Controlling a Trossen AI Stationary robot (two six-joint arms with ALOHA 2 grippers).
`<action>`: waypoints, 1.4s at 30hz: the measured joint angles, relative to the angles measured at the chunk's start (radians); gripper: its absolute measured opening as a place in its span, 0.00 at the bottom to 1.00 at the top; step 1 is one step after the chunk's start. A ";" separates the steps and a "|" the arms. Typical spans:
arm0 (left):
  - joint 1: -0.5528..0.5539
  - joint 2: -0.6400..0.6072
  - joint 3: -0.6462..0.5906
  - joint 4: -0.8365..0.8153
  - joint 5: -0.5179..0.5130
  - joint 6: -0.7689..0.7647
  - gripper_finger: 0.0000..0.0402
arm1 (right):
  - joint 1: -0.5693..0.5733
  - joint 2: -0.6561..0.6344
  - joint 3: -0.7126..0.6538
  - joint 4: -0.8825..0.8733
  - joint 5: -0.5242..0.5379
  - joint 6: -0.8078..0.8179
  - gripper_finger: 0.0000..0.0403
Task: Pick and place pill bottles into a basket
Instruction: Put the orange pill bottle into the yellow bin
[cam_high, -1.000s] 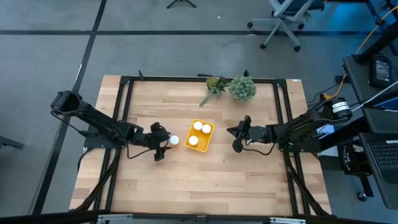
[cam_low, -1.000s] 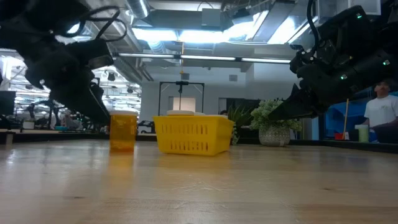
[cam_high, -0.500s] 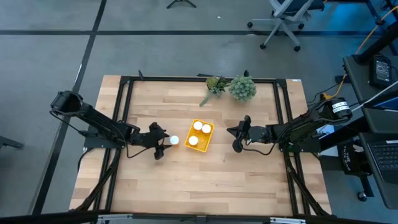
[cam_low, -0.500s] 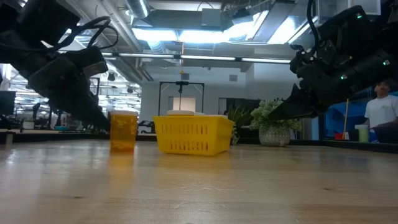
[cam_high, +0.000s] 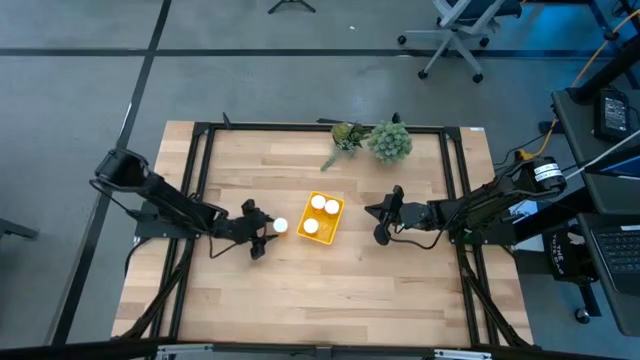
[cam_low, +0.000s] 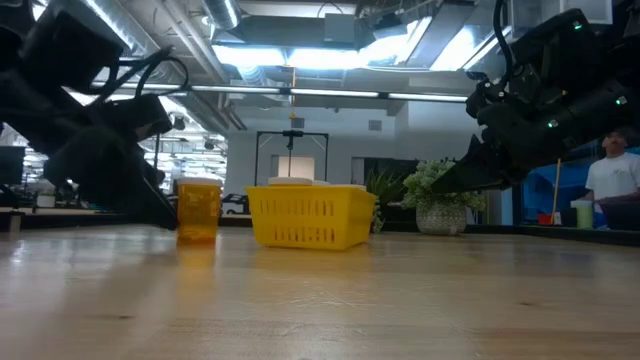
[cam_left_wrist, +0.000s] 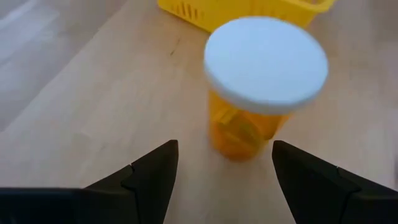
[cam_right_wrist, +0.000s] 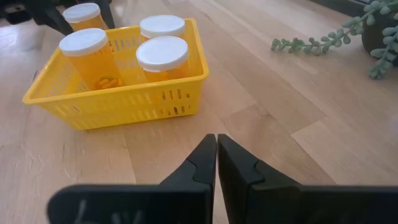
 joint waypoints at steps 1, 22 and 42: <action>0.000 0.015 0.000 0.014 -0.004 0.000 0.64 | 0.000 0.000 0.000 0.000 0.000 0.000 0.05; 0.003 0.229 0.004 0.324 -0.049 0.087 0.64 | 0.000 0.000 0.000 0.000 0.000 0.000 0.05; 0.044 0.281 0.038 0.340 -0.046 0.122 0.60 | 0.000 0.000 0.000 0.000 0.000 -0.001 0.05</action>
